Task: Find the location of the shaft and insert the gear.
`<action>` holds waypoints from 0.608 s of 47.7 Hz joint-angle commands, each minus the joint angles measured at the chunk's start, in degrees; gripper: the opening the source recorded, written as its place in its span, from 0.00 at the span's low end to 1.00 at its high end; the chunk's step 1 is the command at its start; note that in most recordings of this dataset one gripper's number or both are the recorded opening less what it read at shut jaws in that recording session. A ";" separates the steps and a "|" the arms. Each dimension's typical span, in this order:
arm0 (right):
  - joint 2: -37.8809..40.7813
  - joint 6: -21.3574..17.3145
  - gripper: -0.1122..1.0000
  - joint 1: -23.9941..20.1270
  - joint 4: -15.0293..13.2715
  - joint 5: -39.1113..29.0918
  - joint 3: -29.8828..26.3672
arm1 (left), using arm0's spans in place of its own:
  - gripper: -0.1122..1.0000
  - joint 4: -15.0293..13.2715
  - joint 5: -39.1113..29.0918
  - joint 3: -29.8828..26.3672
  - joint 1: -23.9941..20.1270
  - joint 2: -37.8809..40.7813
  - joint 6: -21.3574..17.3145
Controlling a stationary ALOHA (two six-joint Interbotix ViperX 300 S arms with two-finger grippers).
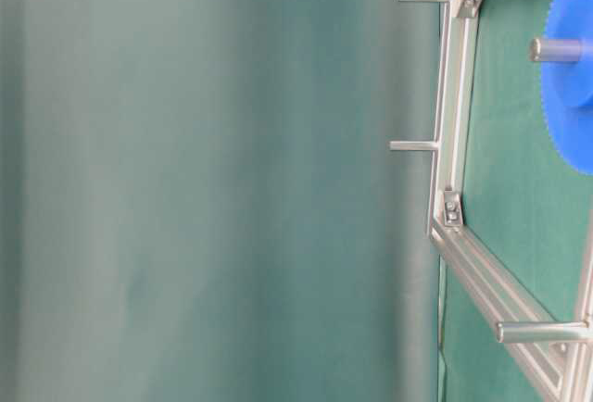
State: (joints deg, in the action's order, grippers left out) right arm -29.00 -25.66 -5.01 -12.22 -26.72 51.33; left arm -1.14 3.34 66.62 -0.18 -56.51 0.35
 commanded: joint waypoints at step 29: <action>-8.00 -0.09 0.82 -0.09 0.26 3.69 7.29 | 0.11 -0.09 0.18 -1.14 0.00 0.35 -0.09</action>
State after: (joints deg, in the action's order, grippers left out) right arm -36.47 -25.75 -5.01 -12.22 -23.64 58.80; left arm -1.14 3.25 66.62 -0.18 -56.51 0.35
